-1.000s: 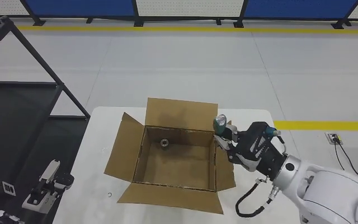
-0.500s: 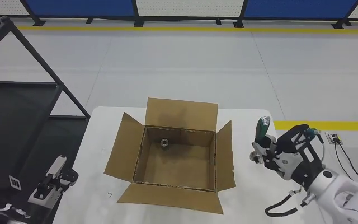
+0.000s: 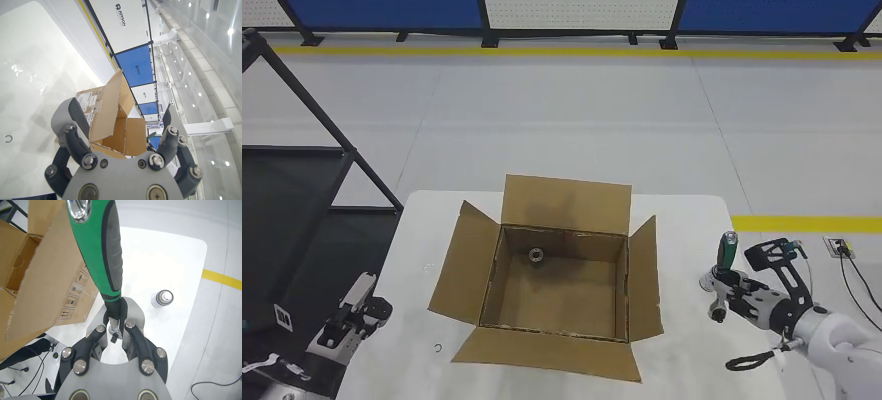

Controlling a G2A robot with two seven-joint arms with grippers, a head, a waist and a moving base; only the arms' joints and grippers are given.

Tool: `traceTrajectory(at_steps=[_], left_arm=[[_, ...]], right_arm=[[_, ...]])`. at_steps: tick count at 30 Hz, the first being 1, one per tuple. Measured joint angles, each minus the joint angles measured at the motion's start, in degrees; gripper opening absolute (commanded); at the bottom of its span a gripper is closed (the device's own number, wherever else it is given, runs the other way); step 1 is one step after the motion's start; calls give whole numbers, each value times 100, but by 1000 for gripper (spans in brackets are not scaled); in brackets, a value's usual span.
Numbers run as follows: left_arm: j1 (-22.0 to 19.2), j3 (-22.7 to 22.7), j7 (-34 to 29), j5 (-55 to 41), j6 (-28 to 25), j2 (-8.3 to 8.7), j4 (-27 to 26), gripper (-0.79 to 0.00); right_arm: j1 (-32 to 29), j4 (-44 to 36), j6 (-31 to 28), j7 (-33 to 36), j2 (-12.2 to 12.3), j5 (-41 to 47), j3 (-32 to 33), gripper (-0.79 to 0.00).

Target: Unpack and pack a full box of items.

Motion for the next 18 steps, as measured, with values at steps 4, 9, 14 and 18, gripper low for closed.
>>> traceTrajectory(at_steps=[4, 9, 14, 18], left_arm=[[-44, 138, 14, 161, 91, 15, -79, 0], [-94, 304, 31, 333, 188, 34, -144, 0], [-114, 416, 79, 422, 237, 44, -170, 0], [-115, 433, 117, 427, 262, 50, -173, 0]], right_arm=[[1, -9, -2, -2, -1, 3, 1, -785], [-3, -6, -3, -8, -1, 2, -3, -785], [135, 297, -111, 206, 43, -132, -399, -785], [590, 790, -132, 747, 95, -143, -744, -785]])
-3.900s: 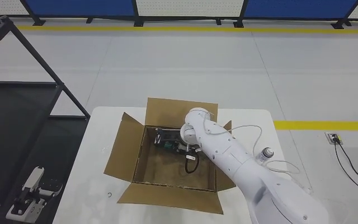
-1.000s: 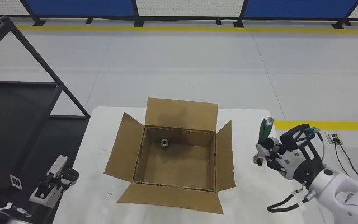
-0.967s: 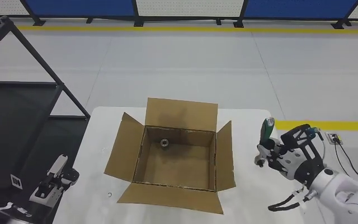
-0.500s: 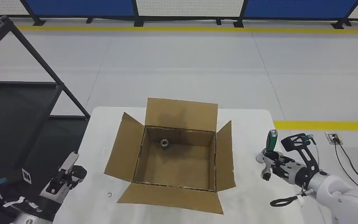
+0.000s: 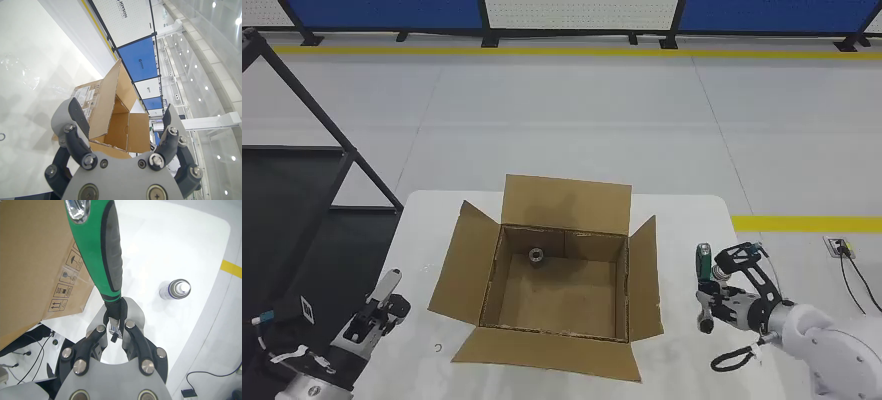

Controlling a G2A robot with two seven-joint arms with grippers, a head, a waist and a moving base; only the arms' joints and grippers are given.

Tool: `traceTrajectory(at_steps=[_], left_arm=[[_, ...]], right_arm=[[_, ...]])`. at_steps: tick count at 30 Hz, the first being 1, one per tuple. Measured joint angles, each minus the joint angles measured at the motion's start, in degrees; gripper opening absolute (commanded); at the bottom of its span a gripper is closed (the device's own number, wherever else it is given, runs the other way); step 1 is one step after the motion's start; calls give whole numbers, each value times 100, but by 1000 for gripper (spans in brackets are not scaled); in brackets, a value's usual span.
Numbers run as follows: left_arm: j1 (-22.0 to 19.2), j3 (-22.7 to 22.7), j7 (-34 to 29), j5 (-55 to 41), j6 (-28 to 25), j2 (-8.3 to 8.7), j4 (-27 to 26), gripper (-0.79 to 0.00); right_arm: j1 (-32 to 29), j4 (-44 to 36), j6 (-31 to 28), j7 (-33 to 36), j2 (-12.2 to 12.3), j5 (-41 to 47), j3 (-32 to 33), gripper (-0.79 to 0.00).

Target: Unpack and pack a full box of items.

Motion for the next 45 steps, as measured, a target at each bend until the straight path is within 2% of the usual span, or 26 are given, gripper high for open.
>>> traceTrajectory(at_steps=[6, 10, 17, 23, 32, 45], left_arm=[[-19, -18, 110, -61, 11, 4, -24, 0], [-54, -62, 121, -93, 46, 13, -34, 0], [-157, -10, 112, -53, 115, 35, -33, 0], [-189, 31, 113, -40, 134, 48, 7, 0], [-111, -39, 163, -134, 71, 54, 35, 0], [38, -133, 210, -257, -59, 57, 52, 0]], right_arm=[[595, 752, 287, 624, 50, -235, -485, -785], [895, 1333, 161, 998, 84, -257, -766, -785], [1465, 2371, 225, 1029, 128, -465, -1386, -785], [1870, 2956, 386, 1029, 139, -564, -1873, -785], [2186, 3382, 735, 1029, 162, -691, -2229, -785], [2401, 3673, 910, 1029, 150, -808, -2656, -785]])
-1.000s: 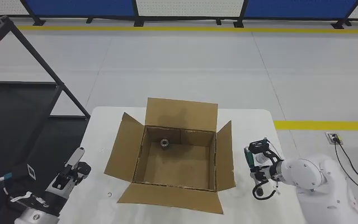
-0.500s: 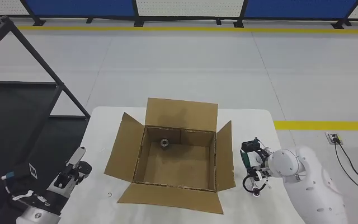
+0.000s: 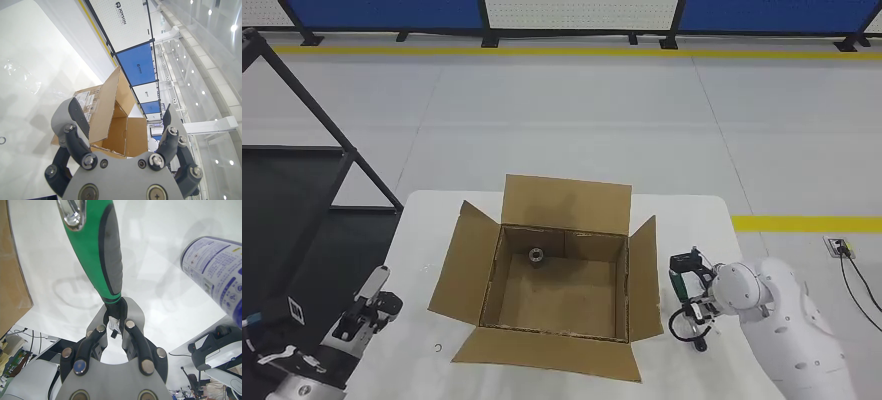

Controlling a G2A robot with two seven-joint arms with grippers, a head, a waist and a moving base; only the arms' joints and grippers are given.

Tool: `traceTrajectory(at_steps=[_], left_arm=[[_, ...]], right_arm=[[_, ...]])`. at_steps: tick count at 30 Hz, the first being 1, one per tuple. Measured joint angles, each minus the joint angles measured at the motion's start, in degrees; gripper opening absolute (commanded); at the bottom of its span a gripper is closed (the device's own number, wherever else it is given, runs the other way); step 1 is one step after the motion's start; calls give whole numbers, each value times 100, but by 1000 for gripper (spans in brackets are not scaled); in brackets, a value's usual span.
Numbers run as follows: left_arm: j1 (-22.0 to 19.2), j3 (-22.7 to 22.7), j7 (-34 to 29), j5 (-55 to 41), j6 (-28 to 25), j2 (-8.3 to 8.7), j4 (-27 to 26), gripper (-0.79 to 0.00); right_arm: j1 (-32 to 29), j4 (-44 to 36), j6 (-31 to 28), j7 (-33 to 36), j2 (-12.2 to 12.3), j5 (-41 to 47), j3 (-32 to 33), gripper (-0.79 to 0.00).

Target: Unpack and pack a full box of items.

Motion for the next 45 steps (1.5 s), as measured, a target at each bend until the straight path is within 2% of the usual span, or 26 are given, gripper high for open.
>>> traceTrajectory(at_steps=[17, 18, 21, 24, 27, 34, 38, 40, 45], left_arm=[[203, -172, 61, -183, -157, -5, -12, 0], [211, -181, 62, -188, -167, -5, -14, 0], [236, -211, 68, -210, -186, -5, -19, 0], [255, -224, 78, -209, -196, -4, -29, 0], [269, -232, 85, -209, -211, -4, -39, 0], [299, -257, 80, -212, -224, -1, -78, 0], [304, -253, 71, -202, -216, 2, -108, 0], [300, -249, 64, -201, -213, 4, -115, 0], [277, -231, 51, -184, -213, 10, -126, 0]], right_arm=[[293, 448, 162, -228, -38, 31, -282, -785], [308, 483, 158, -242, -40, 45, -292, -696], [350, 571, 157, -268, -48, 64, -340, -686], [385, 633, 148, -287, -53, 83, -379, -634], [413, 696, 138, -305, -55, 113, -399, -637], [442, 752, 135, -348, -50, 166, -420, -582], [369, 565, 187, -384, -16, 166, -325, -582], [276, 362, 225, -382, 19, 142, -219, -557], [-215, -586, 415, -309, 165, 9, 286, -520]])
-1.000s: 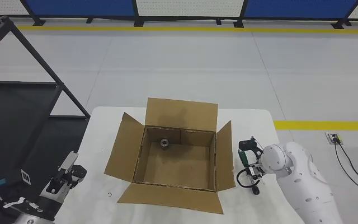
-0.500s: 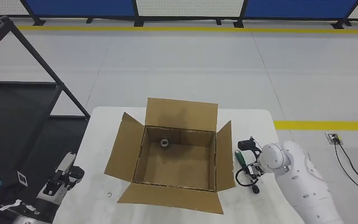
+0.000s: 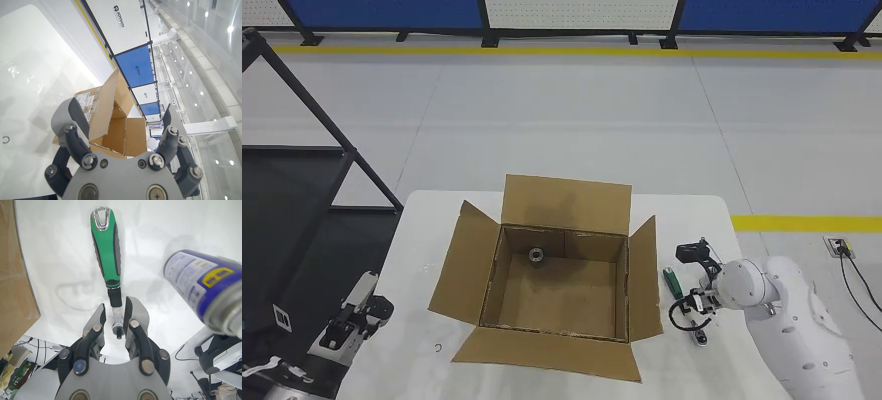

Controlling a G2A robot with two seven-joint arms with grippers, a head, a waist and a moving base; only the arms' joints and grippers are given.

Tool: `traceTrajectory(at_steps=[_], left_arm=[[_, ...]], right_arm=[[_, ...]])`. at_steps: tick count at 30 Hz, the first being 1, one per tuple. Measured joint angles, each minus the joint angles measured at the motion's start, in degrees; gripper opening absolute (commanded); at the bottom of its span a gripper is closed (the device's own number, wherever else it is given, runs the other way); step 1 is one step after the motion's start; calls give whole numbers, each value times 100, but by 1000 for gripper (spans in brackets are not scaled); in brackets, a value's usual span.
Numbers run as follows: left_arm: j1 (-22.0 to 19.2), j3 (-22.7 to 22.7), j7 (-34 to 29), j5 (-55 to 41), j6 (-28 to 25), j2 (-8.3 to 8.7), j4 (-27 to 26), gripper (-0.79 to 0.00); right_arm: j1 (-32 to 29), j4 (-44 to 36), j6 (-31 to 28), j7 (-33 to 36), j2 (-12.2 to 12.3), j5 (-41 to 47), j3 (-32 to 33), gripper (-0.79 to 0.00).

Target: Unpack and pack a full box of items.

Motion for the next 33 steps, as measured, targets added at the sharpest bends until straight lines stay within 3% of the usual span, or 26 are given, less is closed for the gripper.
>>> traceTrajectory(at_steps=[3, 5, 7, 8, 9, 10, 14, 20, 27, 33], left_arm=[[-13, 13, -6, 1, -1, 3, -2, 0], [-22, 19, -7, -5, -2, 5, -1, 0], [-29, 22, -7, -8, -13, 6, 1, 0], [-31, 24, -6, -9, -18, 7, 4, 0], [-32, 25, -2, -14, -20, 7, 5, 0], [-33, 27, 2, -21, -22, 7, 5, 0], [-20, 5, 31, -53, -41, 6, 10, 0], [48, -105, 69, -175, -117, -2, 47, 0], [180, -270, -4, -284, -216, -9, 47, 0], [345, -385, -297, -181, -317, 4, 29, 0]], right_arm=[[-398, -711, 57, 19, 92, -37, 405, -505], [-687, -1248, 96, -21, 147, -26, 706, -413], [-941, -1755, 146, -134, 182, 41, 969, -406], [-1120, -2108, 186, -250, 200, 85, 1146, -366], [-1258, -2375, 230, -346, 212, 85, 1272, -40], [-1395, -2641, 279, -441, 224, 45, 1385, 0], [-1961, -3840, 519, -950, 242, -194, 1685, 0], [-2311, -4968, 663, -1609, 232, -332, 1753, 0], [-1811, -5087, 406, -2176, 199, -279, 1199, 0], [-1548, -5088, 305, -2082, 189, -366, 887, 0]])
